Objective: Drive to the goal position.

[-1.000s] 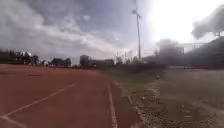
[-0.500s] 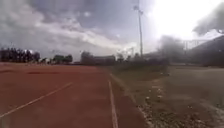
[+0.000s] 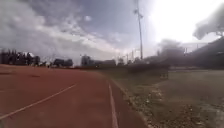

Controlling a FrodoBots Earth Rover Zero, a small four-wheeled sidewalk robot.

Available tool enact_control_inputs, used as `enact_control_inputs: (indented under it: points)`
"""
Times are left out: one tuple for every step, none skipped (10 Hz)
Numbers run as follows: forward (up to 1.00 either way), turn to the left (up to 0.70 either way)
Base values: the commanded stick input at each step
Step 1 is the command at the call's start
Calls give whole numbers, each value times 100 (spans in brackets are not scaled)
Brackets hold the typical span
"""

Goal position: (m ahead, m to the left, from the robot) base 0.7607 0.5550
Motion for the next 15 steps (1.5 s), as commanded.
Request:
enact_control_inputs:
  points:
    - [70, -19]
    - [70, -3]
    - [70, 0]
    - [70, 0]
    - [70, 0]
    - [70, 0]
    - [70, 0]
    - [68, 0]
    - [64, 0]
    - [61, 0]
    - [58, 0]
    - [55, 0]
    - [52, 0]
    - [49, 0]
    - [46, 0]
